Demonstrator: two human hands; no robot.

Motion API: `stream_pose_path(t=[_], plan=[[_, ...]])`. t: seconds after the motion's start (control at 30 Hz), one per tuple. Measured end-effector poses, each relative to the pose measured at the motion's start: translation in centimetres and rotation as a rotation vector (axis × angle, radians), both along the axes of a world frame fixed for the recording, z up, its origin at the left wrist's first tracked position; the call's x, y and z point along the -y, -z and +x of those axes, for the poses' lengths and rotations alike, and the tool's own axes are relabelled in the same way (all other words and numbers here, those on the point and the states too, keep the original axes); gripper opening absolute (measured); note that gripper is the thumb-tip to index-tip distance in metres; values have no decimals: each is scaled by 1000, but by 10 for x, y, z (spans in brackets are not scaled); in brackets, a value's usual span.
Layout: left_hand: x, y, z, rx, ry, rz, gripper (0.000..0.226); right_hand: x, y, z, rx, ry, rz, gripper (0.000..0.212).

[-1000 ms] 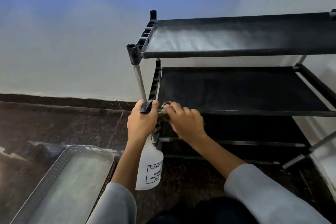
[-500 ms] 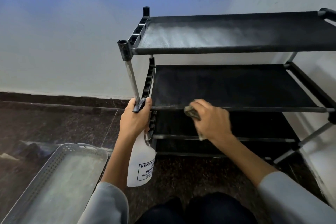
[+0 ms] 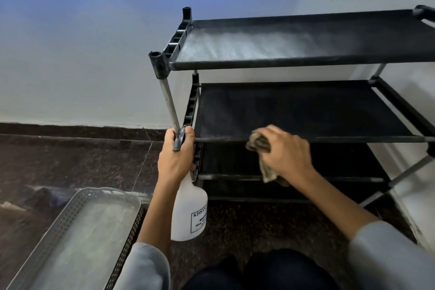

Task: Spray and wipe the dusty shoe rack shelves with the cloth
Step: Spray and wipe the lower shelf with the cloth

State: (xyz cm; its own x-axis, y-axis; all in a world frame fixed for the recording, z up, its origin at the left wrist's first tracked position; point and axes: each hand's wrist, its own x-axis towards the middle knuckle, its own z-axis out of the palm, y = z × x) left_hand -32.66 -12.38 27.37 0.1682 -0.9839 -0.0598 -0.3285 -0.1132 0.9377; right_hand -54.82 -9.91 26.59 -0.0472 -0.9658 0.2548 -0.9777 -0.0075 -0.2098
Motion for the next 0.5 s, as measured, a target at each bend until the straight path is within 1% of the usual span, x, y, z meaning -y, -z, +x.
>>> stream_pose_path(t=[0.07,0.17,0.37,0.43,0.47,0.5], plan=[[0,1,-1,10,-5,-4,32,-7,0,-17,-18,57,-5,33],[0,0,-1,16,-3,7,37,-1,7,2,30,24,-30,27],[-1,4,-1,42,0,-10,35,37,13,116,83,-251,-52,11],[1,4,-1,26,-1,-13,34,40,14,120,63,-287,-87,13],[1,5,-1,24,-2,-12,34,38,17,112,43,-282,-110,17],[0,4,-2,20,-7,-16,34,34,20,99,45,-257,-126,26]])
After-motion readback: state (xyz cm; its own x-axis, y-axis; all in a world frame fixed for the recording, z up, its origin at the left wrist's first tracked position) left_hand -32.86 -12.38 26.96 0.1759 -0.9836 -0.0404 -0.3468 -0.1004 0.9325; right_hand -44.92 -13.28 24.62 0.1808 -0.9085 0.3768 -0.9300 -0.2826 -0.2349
